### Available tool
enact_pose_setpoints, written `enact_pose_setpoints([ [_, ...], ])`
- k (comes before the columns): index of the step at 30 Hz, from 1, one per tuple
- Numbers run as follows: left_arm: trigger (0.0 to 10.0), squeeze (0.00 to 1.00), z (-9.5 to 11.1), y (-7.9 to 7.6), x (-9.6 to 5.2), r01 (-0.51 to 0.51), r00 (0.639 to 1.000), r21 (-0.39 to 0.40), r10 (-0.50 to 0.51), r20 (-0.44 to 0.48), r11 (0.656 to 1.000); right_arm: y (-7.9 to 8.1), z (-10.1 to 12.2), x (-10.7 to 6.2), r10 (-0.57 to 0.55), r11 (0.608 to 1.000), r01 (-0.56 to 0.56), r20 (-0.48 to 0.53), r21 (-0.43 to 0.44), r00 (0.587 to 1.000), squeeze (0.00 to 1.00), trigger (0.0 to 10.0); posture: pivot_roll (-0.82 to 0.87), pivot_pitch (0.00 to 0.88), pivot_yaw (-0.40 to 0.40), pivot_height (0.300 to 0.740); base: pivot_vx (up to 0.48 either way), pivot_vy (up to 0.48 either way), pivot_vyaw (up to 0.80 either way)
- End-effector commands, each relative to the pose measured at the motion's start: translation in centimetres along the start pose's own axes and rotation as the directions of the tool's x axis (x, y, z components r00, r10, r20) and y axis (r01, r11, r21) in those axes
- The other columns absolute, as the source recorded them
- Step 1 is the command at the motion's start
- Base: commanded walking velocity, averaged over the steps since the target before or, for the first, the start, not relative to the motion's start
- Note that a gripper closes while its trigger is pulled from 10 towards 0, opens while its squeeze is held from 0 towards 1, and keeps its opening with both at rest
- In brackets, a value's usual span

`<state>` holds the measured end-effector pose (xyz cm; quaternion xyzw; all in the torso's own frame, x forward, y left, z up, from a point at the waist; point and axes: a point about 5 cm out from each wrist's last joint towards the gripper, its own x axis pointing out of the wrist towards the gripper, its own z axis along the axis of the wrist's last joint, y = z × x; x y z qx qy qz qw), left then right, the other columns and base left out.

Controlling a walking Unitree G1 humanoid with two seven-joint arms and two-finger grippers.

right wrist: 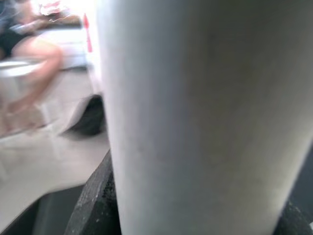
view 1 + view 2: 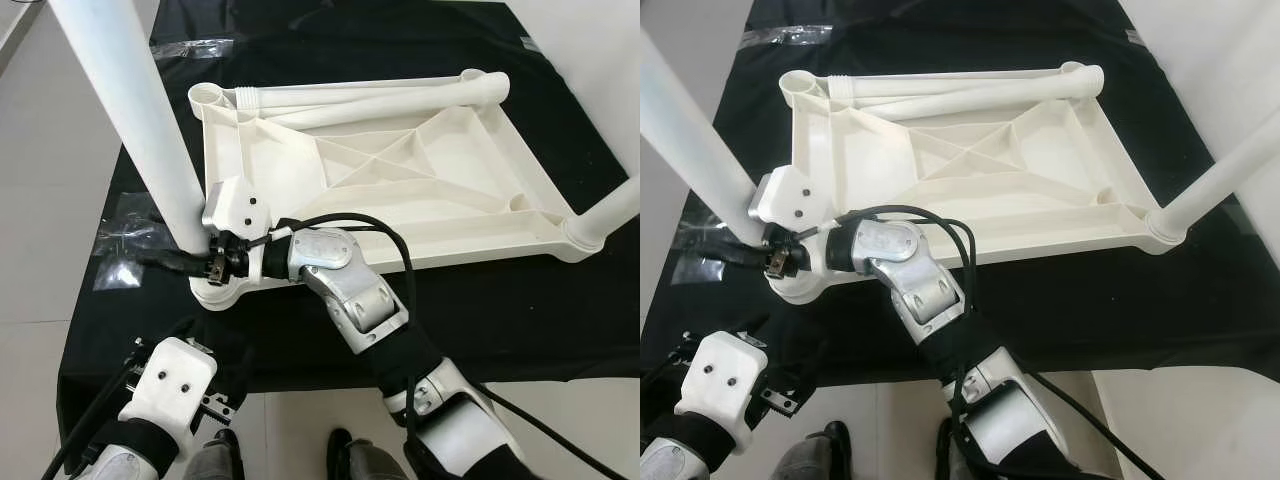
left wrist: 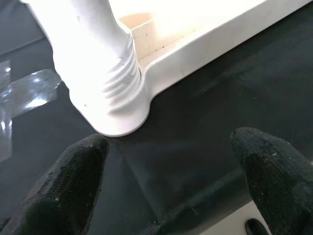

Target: Building children table

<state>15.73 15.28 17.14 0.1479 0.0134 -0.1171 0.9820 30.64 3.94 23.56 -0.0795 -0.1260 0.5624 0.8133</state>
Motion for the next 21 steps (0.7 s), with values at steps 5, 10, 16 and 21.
enact_pose_setpoints([
  [5,10.0,0.0,-0.8,0.3,-0.1,-0.018,0.999,0.02,0.019,-0.042,1.0,2.3,-6.7,-5.4,-0.519,0.816,0.563,-0.263,0.132,0.813,0.0,10.0,0.12,0.287,-0.131,0.74,0.0,0.0,0.0],
  [10,10.0,0.0,-1.0,0.5,0.1,-0.024,0.999,0.033,0.026,-0.044,0.999,2.0,-6.3,-5.0,-0.539,0.812,0.573,-0.232,0.112,0.81,0.0,10.0,0.12,0.276,-0.121,0.74,0.0,0.0,0.0],
  [16,10.0,0.0,-1.5,1.8,0.7,-0.091,0.994,0.036,0.093,-0.051,0.995,1.3,-6.7,-4.4,-0.54,0.809,0.577,-0.247,0.109,0.804,0.0,10.0,0.13,0.236,-0.121,0.74,0.0,0.0,0.0],
  [21,10.0,0.0,-0.1,5.3,1.6,-0.22,0.975,0.064,0.218,0.031,0.973,0.6,-6.5,-3.9,-0.56,0.789,0.604,-0.27,0.112,0.783,0.0,10.0,0.13,0.193,-0.113,0.74,0.0,0.0,0.0],
])
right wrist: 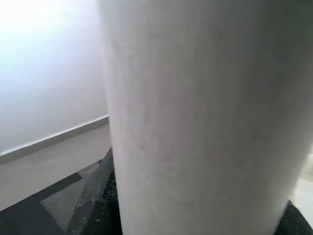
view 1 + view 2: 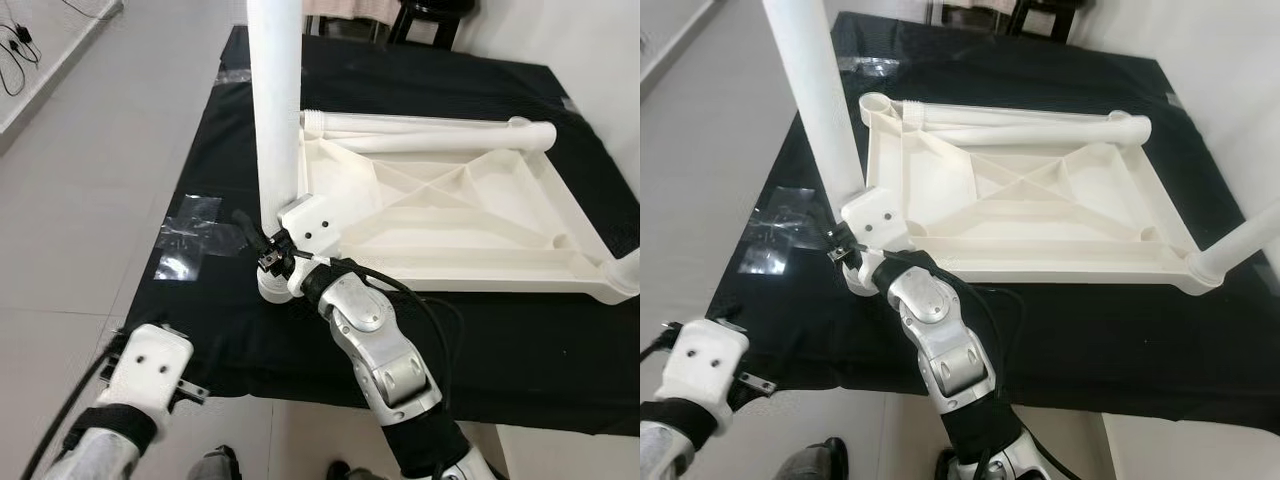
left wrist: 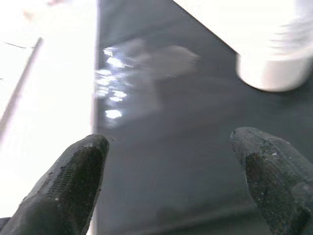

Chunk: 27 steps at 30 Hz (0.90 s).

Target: Building children table

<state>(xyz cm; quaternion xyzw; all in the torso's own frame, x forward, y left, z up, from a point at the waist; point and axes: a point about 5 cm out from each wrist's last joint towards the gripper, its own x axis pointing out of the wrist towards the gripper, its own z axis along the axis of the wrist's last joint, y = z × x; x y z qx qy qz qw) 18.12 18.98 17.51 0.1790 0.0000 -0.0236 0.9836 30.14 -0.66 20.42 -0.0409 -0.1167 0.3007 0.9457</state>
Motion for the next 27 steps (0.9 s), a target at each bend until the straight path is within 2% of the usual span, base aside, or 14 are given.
enact_pose_setpoints([
  [1,10.0,0.0,0.6,1.2,0.4,-0.033,0.999,0.002,0.033,0.032,0.999,1.2,-3.7,0.4,-0.032,0.993,0.055,-0.219,0.102,0.975,0.0,10.0,0.13,0.193,-0.113,0.74,0.0,0.0,0.0],
  [7,10.0,0.0,4.5,3.7,2.1,-0.046,0.979,0.024,0.041,0.201,0.999,0.8,-3.5,0.8,-0.042,0.993,0.066,-0.228,0.096,0.973,0.0,10.0,0.13,0.171,-0.105,0.74,0.0,0.0,0.0],
  [8,10.0,0.0,7.8,4.8,3.1,-0.011,0.943,0.021,0.003,0.333,1.0,0.2,-3.4,1.3,-0.051,0.992,0.076,-0.227,0.1,0.973,0.0,10.0,0.12,0.153,-0.1,0.74,0.0,0.0,0.0],
  [11,10.0,0.0,9.1,5.0,3.4,0.022,0.923,0.018,-0.027,0.383,1.0,0.0,-3.3,1.5,-0.054,0.992,0.078,-0.225,0.101,0.973,0.0,10.0,0.12,0.153,-0.1,0.74,0.0,0.0,0.0],
  [12,10.0,0.0,10.6,5.0,3.8,0.085,0.896,0.009,-0.08,0.438,0.996,-0.2,-3.3,1.7,-0.057,0.991,0.081,-0.22,0.103,0.974,0.0,10.0,0.12,0.139,-0.098,0.74,0.0,0.0,0.0],
  [13,10.0,1.0,11.9,4.9,4.0,0.153,0.864,-0.002,-0.132,0.486,0.988,-0.3,-3.2,1.9,-0.058,0.991,0.082,-0.216,0.104,0.975,0.0,10.0,0.12,0.134,-0.094,0.74,0.0,0.0,0.0],
  [14,10.0,1.0,13.2,4.7,4.3,0.233,0.827,-0.001,-0.197,0.527,0.973,-0.3,-3.1,2.1,-0.058,0.991,0.082,-0.209,0.108,0.976,0.0,10.0,0.12,0.125,-0.093,0.74,0.0,0.0,0.0],
  [15,10.0,1.0,13.2,4.7,4.3,0.233,0.827,-0.001,-0.197,0.527,0.973,-0.3,-3.1,2.1,-0.058,0.991,0.082,-0.209,0.108,0.976,0.0,10.0,0.12,0.125,-0.093,0.74,0.0,0.0,0.0],
  [16,10.0,1.0,14.3,4.4,4.5,0.303,0.789,0.006,-0.255,0.56,0.953,-0.4,-3.0,2.3,-0.056,0.991,0.08,-0.203,0.11,0.978,0.0,10.0,0.12,0.122,-0.093,0.74,0.0,0.0,0.0],
  [17,10.0,1.0,14.3,4.4,4.5,0.303,0.789,0.006,-0.255,0.56,0.953,-0.4,-3.0,2.3,-0.056,0.991,0.08,-0.203,0.11,0.978,0.0,10.0,0.12,0.122,-0.093,0.74,0.0,0.0,0.0],
  [19,10.0,1.0,16.1,4.1,5.4,0.393,0.731,0.036,-0.336,0.593,0.919,-0.3,-2.7,2.6,-0.051,0.99,0.074,-0.193,0.116,0.98,0.0,10.0,0.12,0.105,-0.091,0.74,0.0,0.0,0.0],
  [22,10.0,1.0,16.7,4.2,5.8,0.411,0.718,0.043,-0.353,0.601,0.91,-0.3,-2.7,2.7,-0.048,0.99,0.071,-0.19,0.118,0.981,0.0,10.0,0.12,0.105,-0.091,0.74,0.0,0.0,0.0],
  [23,10.0,1.0,17.6,4.5,7.1,0.436,0.711,0.05,-0.379,0.592,0.898,-0.1,-2.5,2.9,-0.038,0.99,0.062,-0.185,0.129,0.982,0.0,10.0,0.11,0.091,-0.085,0.74,0.0,0.0,0.0],
  [27,10.0,1.0,18.6,5.1,8.8,0.454,0.714,0.028,-0.382,0.586,0.891,0.2,-2.4,3.1,-0.027,0.989,0.052,-0.177,0.141,0.984,0.0,10.0,0.11,0.086,-0.079,0.74,0.0,0.0,0.0],
])
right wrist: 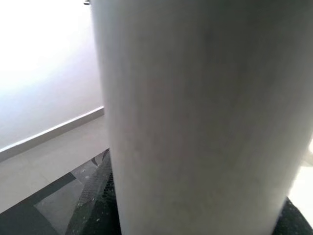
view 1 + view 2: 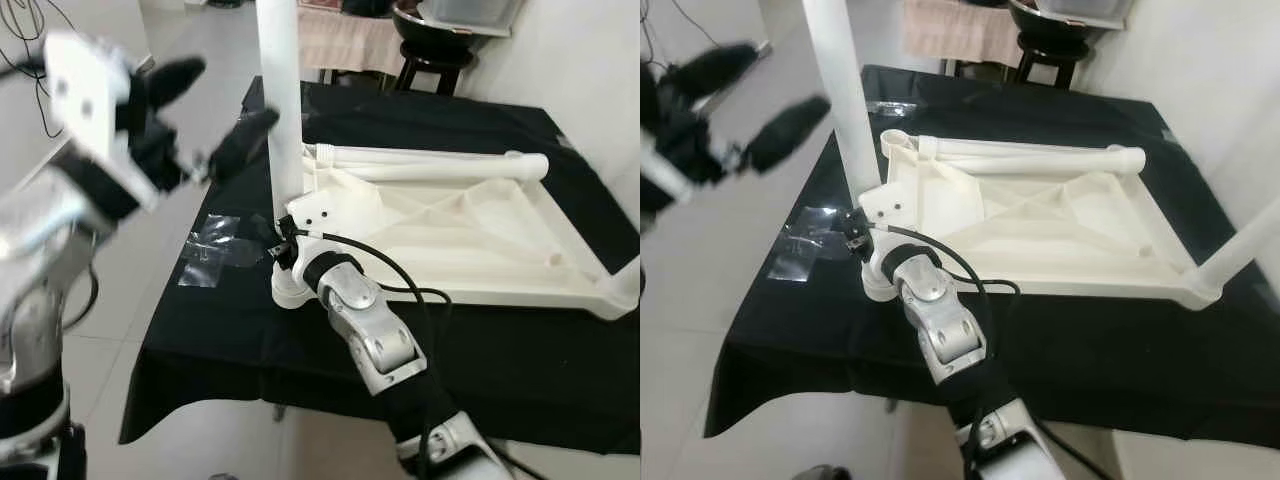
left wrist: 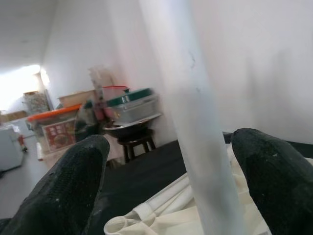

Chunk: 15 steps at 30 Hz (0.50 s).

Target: Building children table

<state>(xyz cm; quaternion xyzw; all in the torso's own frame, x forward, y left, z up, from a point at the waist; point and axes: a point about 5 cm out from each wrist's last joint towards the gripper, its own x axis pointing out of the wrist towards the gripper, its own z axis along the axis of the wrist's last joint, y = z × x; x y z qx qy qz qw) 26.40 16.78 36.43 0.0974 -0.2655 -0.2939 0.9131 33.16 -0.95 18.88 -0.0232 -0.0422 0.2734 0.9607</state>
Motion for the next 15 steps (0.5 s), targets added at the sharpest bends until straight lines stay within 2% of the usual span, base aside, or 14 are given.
enact_pose_setpoints([
  [1,10.0,1.0,-0.2,0.4,0.5,0.011,1.0,-0.003,-0.011,-0.019,1.0,1.9,-0.2,1.0,0.024,0.997,-0.021,-0.042,0.07,0.999,0.0,10.0,0.11,0.086,-0.079,0.74,0.0,0.0,0.0],
  [2,10.0,1.0,-0.2,0.4,0.5,0.011,1.0,-0.003,-0.011,-0.019,1.0,1.9,-0.2,1.0,0.024,0.997,-0.021,-0.042,0.07,0.999,0.0,10.0,0.11,0.086,-0.079,0.74,0.0,0.0,0.0],
  [4,10.0,1.0,-0.6,1.0,1.4,0.017,0.999,-0.041,-0.018,-0.039,0.999,2.1,-0.1,1.1,0.029,0.997,-0.026,-0.039,0.077,0.999,0.0,10.0,0.11,0.087,-0.069,0.74,0.0,0.0,0.0],
  [6,10.0,1.0,-0.6,1.0,1.4,0.017,0.999,-0.041,-0.018,-0.039,0.999,2.1,-0.1,1.1,0.029,0.997,-0.026,-0.039,0.077,0.999,0.0,10.0,0.11,0.087,-0.069,0.74,0.0,0.0,0.0],
  [10,10.0,1.0,-1.5,1.4,2.2,0.033,0.996,-0.089,-0.04,-0.075,0.995,2.2,-0.1,1.1,0.03,0.996,-0.027,-0.034,0.087,0.999,0.0,10.0,0.11,0.087,-0.061,0.74,0.0,0.0,0.0],
  [11,10.0,0.13,-2.1,1.2,2.7,0.07,0.992,-0.151,-0.084,-0.091,0.986,2.2,-0.1,1.1,0.029,0.995,-0.026,-0.03,0.093,0.999,0.0,10.0,0.1,0.088,-0.054,0.74,0.0,0.0,0.0],
  [12,10.0,0.13,-2.1,1.2,2.7,0.07,0.992,-0.151,-0.084,-0.091,0.986,2.2,-0.1,1.1,0.029,0.995,-0.026,-0.03,0.093,0.999,0.0,10.0,0.1,0.088,-0.054,0.74,0.0,0.0,0.0],
  [13,10.0,0.0,-2.6,0.9,3.1,0.111,0.986,-0.215,-0.134,-0.099,0.97,2.3,0.0,1.1,0.027,0.995,-0.025,-0.025,0.098,0.999,0.0,10.0,0.1,0.09,-0.051,0.74,0.0,0.0,0.0],
  [14,10.0,0.0,-2.6,0.9,3.1,0.111,0.986,-0.215,-0.134,-0.099,0.97,2.3,0.0,1.1,0.027,0.995,-0.025,-0.025,0.098,0.999,0.0,10.0,0.1,0.09,-0.051,0.74,0.0,0.0,0.0],
  [15,10.0,0.0,-3.1,0.3,3.6,0.173,0.973,-0.266,-0.207,-0.104,0.948,2.3,0.0,1.1,0.027,0.994,-0.025,-0.021,0.103,0.999,0.0,10.0,0.1,0.091,-0.048,0.74,0.0,0.0,0.0],
])
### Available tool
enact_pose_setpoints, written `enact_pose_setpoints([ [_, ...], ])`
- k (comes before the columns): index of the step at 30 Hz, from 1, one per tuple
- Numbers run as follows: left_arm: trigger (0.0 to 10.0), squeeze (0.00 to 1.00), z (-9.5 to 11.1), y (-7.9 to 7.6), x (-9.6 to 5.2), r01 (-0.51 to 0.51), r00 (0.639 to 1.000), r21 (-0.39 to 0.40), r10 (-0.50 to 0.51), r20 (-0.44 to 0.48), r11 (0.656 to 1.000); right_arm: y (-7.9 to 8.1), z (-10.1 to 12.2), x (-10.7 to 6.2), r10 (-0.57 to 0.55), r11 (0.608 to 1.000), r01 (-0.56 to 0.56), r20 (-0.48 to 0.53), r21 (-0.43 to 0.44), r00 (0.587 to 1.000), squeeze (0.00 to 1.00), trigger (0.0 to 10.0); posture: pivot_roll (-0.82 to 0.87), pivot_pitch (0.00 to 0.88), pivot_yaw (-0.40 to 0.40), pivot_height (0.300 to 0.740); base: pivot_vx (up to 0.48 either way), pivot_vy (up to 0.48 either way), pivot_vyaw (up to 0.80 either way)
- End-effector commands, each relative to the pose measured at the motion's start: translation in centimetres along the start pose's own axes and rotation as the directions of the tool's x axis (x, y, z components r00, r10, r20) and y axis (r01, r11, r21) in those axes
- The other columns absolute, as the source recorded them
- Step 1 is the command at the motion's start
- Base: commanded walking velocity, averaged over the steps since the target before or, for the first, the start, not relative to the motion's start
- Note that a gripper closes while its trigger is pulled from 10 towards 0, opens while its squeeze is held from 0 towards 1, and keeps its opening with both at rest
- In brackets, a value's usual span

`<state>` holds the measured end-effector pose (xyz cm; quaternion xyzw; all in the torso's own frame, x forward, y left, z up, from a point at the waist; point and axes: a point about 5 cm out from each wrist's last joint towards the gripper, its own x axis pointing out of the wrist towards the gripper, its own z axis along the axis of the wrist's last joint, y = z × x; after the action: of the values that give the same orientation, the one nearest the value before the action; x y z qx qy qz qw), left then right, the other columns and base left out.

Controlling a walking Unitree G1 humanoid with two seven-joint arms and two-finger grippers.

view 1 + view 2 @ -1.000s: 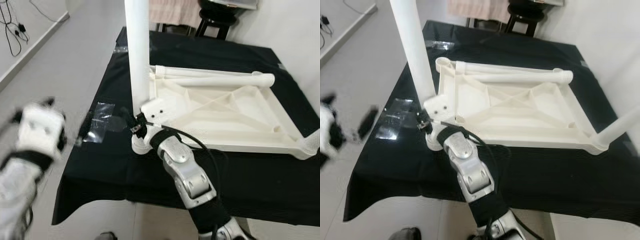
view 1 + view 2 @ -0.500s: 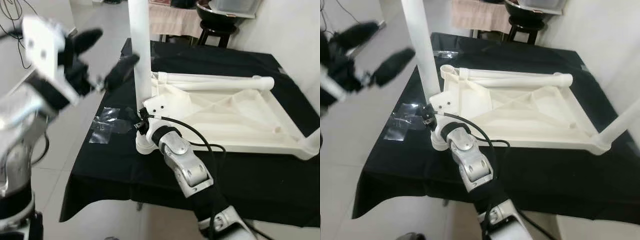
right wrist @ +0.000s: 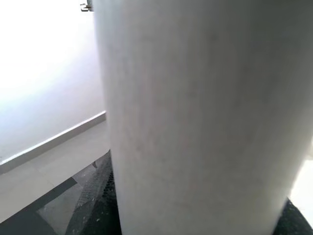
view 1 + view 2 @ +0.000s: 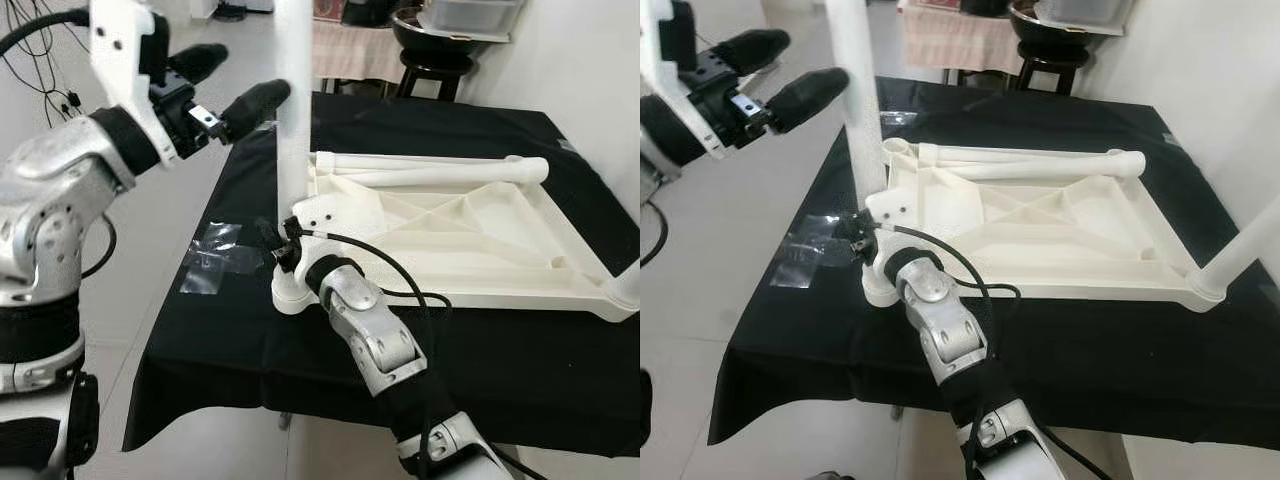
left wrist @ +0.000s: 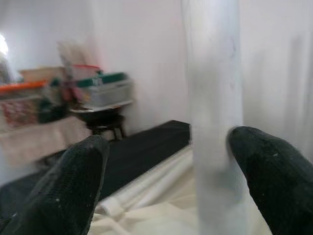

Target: Building children table

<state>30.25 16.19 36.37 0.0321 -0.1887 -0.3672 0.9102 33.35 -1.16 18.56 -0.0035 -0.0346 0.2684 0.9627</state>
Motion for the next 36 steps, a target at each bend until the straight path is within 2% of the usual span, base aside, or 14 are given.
enact_pose_setpoints([
  [1,10.0,0.0,-1.5,-1.4,1.3,0.143,0.987,-0.102,-0.15,-0.064,0.985,2.7,0.3,1.0,0.039,0.997,-0.038,-0.015,0.065,0.999,0.0,10.0,0.1,0.091,-0.048,0.74,0.0,0.0,0.0],
  [3,10.0,0.0,-1.8,-2.5,1.7,0.266,0.959,-0.126,-0.276,-0.072,0.956,2.8,0.3,1.0,0.043,0.997,-0.042,-0.011,0.068,0.999,0.0,10.0,0.1,0.091,-0.042,0.74,0.0,0.0,0.0],
  [4,10.0,0.0,-1.8,-2.5,1.7,0.266,0.959,-0.126,-0.276,-0.072,0.956,2.8,0.3,1.0,0.043,0.997,-0.042,-0.011,0.068,0.999,0.0,10.0,0.1,0.091,-0.042,0.74,0.0,0.0,0.0],
  [5,10.0,0.0,-1.8,-3.1,1.8,0.315,0.942,-0.137,-0.327,-0.077,0.939,2.9,0.3,1.0,0.045,0.997,-0.044,-0.01,0.068,0.999,0.0,10.0,0.1,0.093,-0.04,0.74,0.0,0.0,0.0],
  [7,10.0,0.0,-2.0,-3.5,1.9,0.347,0.928,-0.142,-0.361,-0.088,0.927,2.9,0.3,1.0,0.047,0.996,-0.046,-0.008,0.07,0.999,0.0,10.0,0.1,0.093,-0.04,0.74,0.0,0.0,0.0],
  [10,10.0,0.0,-2.1,-3.6,2.1,0.356,0.924,-0.142,-0.371,-0.098,0.924,2.9,0.3,1.0,0.048,0.996,-0.048,-0.006,0.072,0.999,0.0,10.0,0.1,0.094,-0.039,0.74,0.0,0.0,0.0],
  [16,10.0,0.0,-2.5,-2.9,2.7,0.311,0.937,-0.138,-0.327,-0.118,0.94,3.0,0.5,1.0,0.053,0.995,-0.053,0.007,0.08,0.999,0.0,10.0,0.09,0.095,-0.038,0.74,0.0,0.0,0.0],
  [17,0.0,0.0,-2.3,-2.6,2.8,0.304,0.941,-0.137,-0.32,-0.111,0.943,3.0,0.5,1.0,0.054,0.995,-0.055,0.009,0.081,0.998,0.0,10.0,0.09,0.095,-0.037,0.74,0.0,0.0,0.0],
  [22,0.0,0.0,-1.7,-2.9,2.7,0.342,0.929,-0.146,-0.357,-0.093,0.928,3.0,0.5,1.1,0.056,0.995,-0.056,0.008,0.081,0.998,0.0,10.0,0.1,0.093,-0.04,0.74,0.0,0.0,0.0],
  [29,0.0,0.0,-2.2,-3.7,2.5,0.377,0.914,-0.166,-0.395,-0.095,0.911,2.5,0.4,1.2,0.055,0.995,-0.055,0.005,0.078,0.998,0.0,10.0,0.1,0.09,-0.038,0.74,0.0,0.0,0.0],
  [30,0.0,0.0,-2.4,-3.9,2.5,0.383,0.911,-0.173,-0.402,-0.093,0.907,1.9,0.6,1.2,0.068,0.994,-0.069,0.014,0.081,0.998,1.0,10.0,0.1,0.088,-0.038,0.74,0.0,0.0,0.0],
  [32,0.0,0.0,-2.4,-3.9,2.5,0.383,0.911,-0.173,-0.402,-0.093,0.907,1.9,0.6,1.2,0.068,0.994,-0.069,0.014,0.081,0.998,1.0,10.0,0.1,0.088,-0.038,0.74,0.0,0.0,0.0],
  [34,0.0,0.0,-2.7,-4.1,2.5,0.387,0.909,-0.183,-0.407,-0.09,0.904,0.5,1.4,1.5,0.174,0.982,-0.177,0.05,0.072,0.984,1.0,10.0,0.09,0.088,-0.033,0.74,0.0,0.0,0.0],
  [36,0.0,0.0,-2.7,-4.1,2.5,0.386,0.909,-0.184,-0.406,-0.089,0.904,0.1,1.7,1.5,0.21,0.975,-0.213,0.057,0.064,0.976,1.0,10.0,0.09,0.088,-0.033,0.74,0.0,0.0,0.0],
])
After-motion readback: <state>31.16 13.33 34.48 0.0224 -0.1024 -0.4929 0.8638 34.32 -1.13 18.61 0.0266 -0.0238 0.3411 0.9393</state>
